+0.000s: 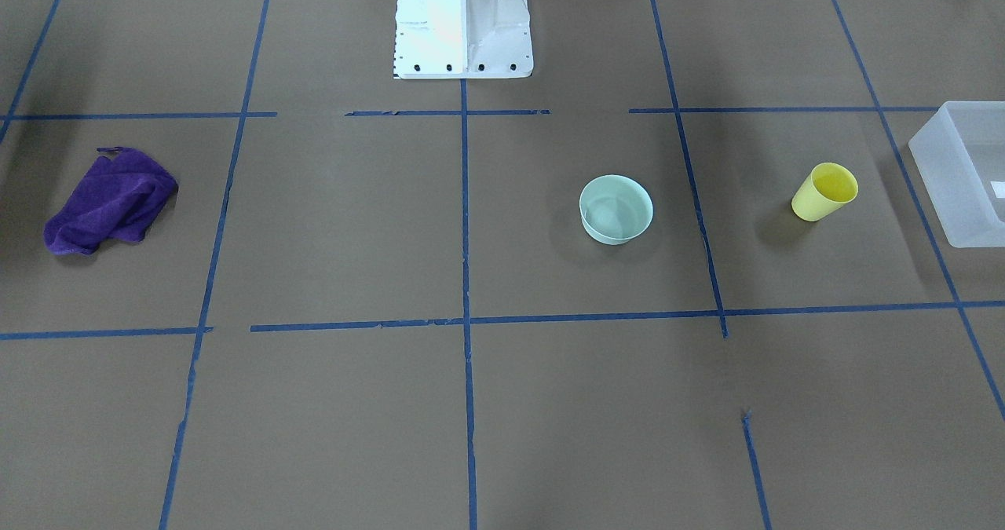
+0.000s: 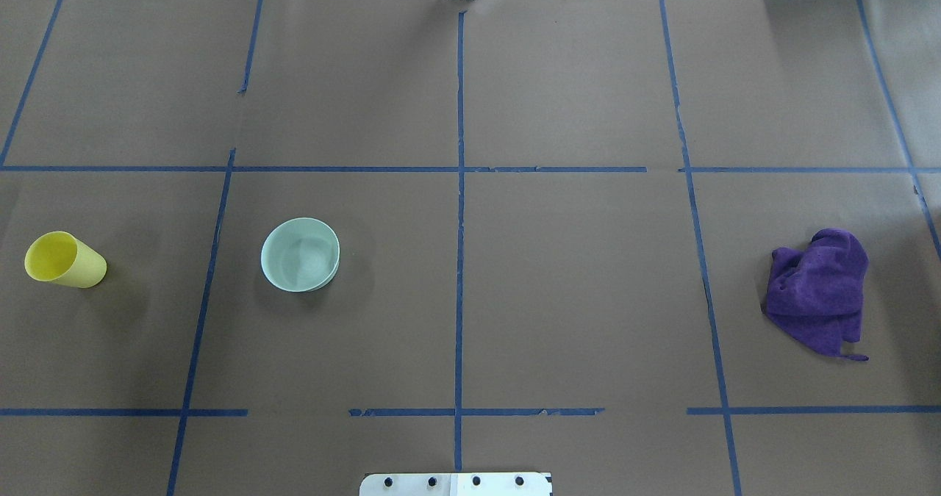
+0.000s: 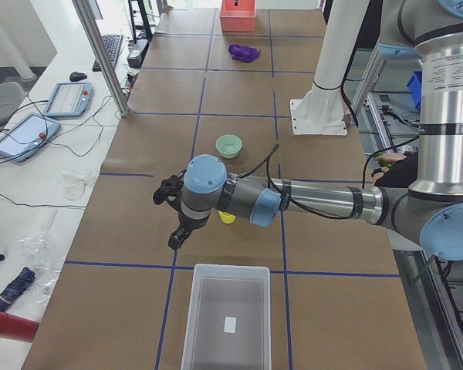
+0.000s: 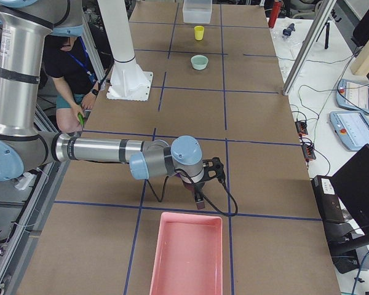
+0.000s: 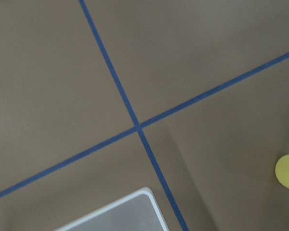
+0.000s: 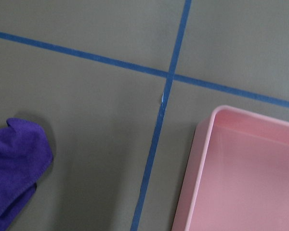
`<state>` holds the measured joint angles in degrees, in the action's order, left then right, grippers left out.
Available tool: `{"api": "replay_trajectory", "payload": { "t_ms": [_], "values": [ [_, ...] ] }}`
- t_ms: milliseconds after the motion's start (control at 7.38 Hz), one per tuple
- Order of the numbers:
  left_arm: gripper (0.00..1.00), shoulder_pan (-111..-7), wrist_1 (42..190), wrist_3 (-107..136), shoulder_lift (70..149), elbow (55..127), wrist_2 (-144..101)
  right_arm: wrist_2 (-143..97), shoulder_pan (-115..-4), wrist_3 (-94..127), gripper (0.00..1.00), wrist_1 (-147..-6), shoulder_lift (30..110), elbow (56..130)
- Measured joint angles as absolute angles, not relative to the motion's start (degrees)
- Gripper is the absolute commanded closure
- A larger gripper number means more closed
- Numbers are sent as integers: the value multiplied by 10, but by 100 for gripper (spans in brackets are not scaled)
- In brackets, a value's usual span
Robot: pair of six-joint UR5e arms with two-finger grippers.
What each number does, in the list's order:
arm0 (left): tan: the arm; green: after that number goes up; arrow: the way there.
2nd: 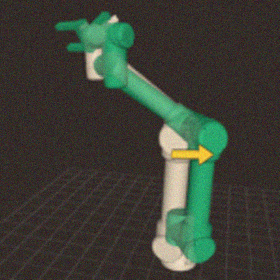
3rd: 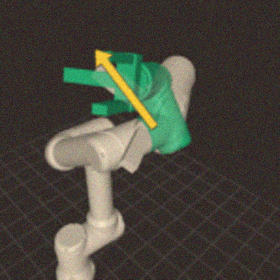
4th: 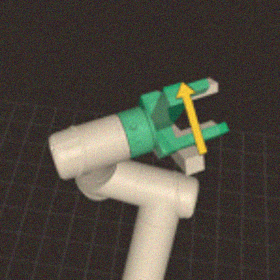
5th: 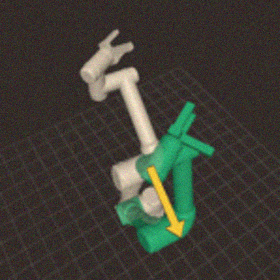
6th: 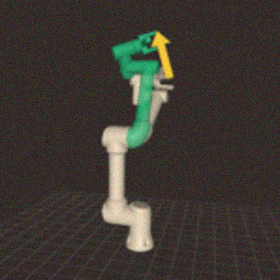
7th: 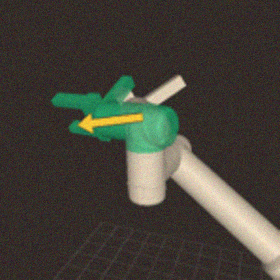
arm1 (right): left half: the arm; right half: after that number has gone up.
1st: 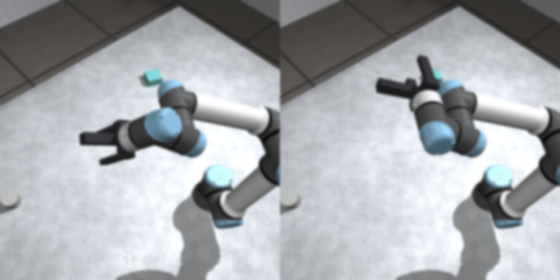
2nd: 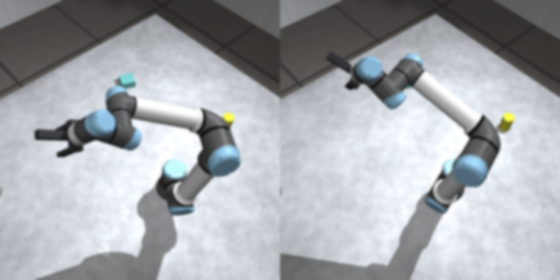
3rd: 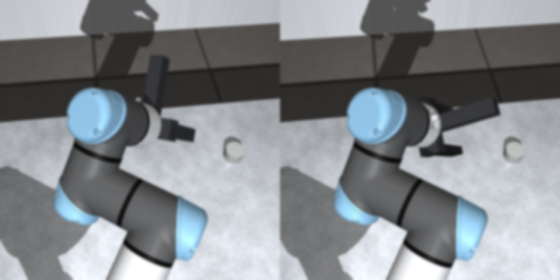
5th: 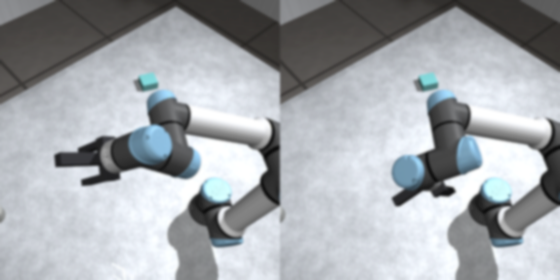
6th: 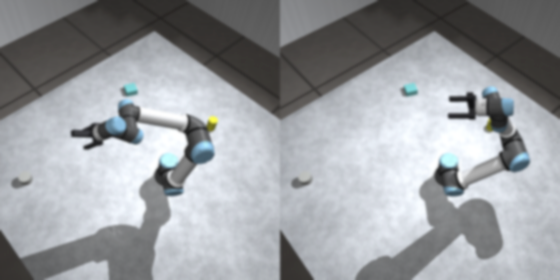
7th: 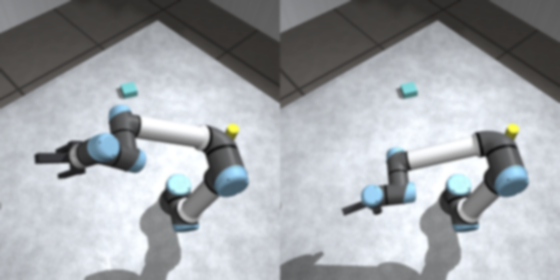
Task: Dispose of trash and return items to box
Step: 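Move the left gripper from the clear bin toward the yellow cup, then grasp the yellow cup with the left gripper and lift it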
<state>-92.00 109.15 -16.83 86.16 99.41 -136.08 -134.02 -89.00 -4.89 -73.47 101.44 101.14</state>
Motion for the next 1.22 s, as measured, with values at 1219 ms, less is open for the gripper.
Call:
{"api": "replay_trajectory", "payload": {
  "t_ms": [1219],
  "values": [
    [37, -705, 1471, 240, 779, 978, -1271, -1339, -890, -43, 0, -653, 1003, 968]
  ]
}}
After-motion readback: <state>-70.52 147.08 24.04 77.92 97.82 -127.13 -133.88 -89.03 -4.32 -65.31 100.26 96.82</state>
